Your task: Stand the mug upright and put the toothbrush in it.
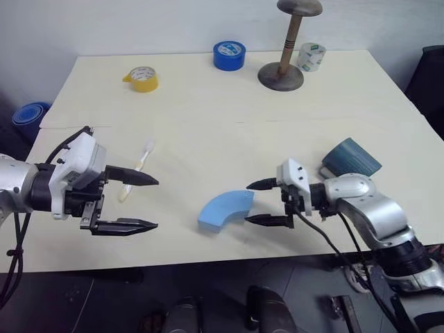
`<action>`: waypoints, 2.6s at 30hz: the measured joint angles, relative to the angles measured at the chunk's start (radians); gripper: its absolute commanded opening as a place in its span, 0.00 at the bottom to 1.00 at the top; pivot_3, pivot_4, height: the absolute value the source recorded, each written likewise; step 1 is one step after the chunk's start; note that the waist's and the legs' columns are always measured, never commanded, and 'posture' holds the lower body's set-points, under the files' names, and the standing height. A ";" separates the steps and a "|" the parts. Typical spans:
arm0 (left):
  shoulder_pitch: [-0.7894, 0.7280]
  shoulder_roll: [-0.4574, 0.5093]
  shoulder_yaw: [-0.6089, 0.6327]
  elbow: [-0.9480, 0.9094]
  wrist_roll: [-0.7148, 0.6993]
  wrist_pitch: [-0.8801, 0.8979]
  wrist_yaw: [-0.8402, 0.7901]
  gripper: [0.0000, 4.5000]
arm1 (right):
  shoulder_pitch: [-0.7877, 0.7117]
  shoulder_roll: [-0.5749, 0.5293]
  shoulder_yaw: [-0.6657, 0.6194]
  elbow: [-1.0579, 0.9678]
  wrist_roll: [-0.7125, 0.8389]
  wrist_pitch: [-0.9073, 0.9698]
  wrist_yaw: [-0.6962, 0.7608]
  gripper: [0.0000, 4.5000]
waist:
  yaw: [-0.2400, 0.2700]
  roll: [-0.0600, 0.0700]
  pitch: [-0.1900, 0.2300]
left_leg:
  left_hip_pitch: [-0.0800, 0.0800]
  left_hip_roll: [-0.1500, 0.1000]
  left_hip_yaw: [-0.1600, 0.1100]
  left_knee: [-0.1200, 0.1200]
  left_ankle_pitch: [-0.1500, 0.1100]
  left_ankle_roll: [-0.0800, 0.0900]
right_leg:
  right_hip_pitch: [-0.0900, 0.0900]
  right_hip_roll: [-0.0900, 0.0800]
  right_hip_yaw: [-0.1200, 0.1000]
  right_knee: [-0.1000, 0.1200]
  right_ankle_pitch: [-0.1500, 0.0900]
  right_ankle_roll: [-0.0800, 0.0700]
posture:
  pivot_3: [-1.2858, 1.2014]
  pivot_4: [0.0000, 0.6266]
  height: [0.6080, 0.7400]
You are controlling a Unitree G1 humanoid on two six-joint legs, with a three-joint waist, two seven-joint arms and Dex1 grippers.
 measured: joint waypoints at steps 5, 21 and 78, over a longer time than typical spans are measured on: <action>0.000 -0.012 -0.008 0.000 0.000 0.000 0.009 1.00 | -0.002 0.051 0.030 0.045 -0.040 -0.044 0.009 1.00 | -0.001 0.000 0.000 | 0.000 0.000 0.000 0.000 0.000 0.000 | -0.001 0.000 0.000 0.001 0.000 0.000 | 0.52 0.24 1.00; -0.076 -0.046 -0.067 0.030 0.014 -0.011 0.019 1.00 | 0.075 0.090 -0.018 -0.039 -0.002 0.047 -0.006 0.49 | -0.009 0.000 0.000 | -0.001 0.000 -0.001 0.000 0.000 -0.001 | -0.001 0.000 0.000 0.002 0.000 0.000 | 0.52 0.24 1.00; -0.393 -0.339 -0.341 0.188 0.148 -0.078 -0.016 1.00 | 0.305 -0.141 -0.425 -0.233 0.101 0.528 -0.795 0.65 | 0.028 -0.004 0.001 | -0.001 -0.004 -0.009 0.001 0.003 0.003 | 0.011 0.000 0.001 -0.012 0.000 0.002 | 0.52 0.24 1.00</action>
